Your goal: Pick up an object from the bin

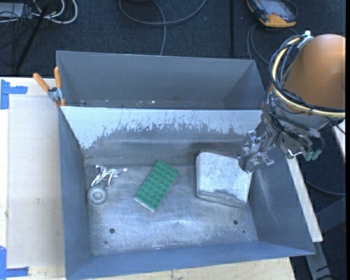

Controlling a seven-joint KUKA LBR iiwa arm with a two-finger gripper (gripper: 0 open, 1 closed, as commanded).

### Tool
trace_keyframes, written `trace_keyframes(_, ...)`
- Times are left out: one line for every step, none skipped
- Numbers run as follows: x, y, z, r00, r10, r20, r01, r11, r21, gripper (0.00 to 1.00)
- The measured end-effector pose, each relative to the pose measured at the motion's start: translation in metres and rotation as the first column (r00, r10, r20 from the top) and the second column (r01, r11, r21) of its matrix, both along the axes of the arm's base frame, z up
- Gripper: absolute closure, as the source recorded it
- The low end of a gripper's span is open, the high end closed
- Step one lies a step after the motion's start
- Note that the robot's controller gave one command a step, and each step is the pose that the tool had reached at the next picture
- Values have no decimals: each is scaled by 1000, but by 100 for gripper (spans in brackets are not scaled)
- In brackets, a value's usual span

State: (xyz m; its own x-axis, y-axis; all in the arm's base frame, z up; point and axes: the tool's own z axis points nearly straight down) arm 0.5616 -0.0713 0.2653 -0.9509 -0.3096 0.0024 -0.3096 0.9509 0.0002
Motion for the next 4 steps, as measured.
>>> trace_keyframes(-31, -19, -119, 986, -167, -7, 167, 986, 1, 100)
trace_keyframes(-62, 26, -101, 994, 114, 0, -114, 994, 3, 100)
trace_keyframes(44, -11, -54, 981, 196, 13, -196, 981, -2, 100)
trace_keyframes(40, -10, -56, 981, 194, 5, -194, 981, 2, 0)
